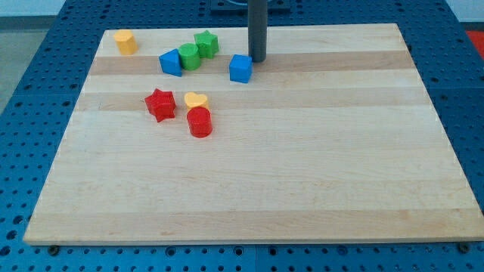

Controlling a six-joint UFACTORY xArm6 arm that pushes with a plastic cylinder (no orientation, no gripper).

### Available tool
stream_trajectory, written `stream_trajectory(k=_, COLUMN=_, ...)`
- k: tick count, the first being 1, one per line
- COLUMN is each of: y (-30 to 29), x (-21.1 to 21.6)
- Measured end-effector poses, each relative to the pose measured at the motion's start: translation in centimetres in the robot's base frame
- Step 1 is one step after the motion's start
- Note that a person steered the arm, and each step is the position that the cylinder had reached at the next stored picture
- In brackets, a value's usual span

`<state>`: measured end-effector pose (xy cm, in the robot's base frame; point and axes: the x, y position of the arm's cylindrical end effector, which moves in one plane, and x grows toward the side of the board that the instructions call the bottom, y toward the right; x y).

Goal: Point your hand at the bottom right side of the red circle

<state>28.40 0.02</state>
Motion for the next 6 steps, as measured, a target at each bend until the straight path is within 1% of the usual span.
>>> stream_trajectory(k=1, y=-3.9, x=2.9)
stream_trajectory(k=2, y=-2.2, x=6.6)
stream_trajectory(k=4, y=13.6, x=10.8)
stream_trajectory(k=5, y=15.4, x=16.5)
stream_trajectory(k=6, y=10.6, x=20.2)
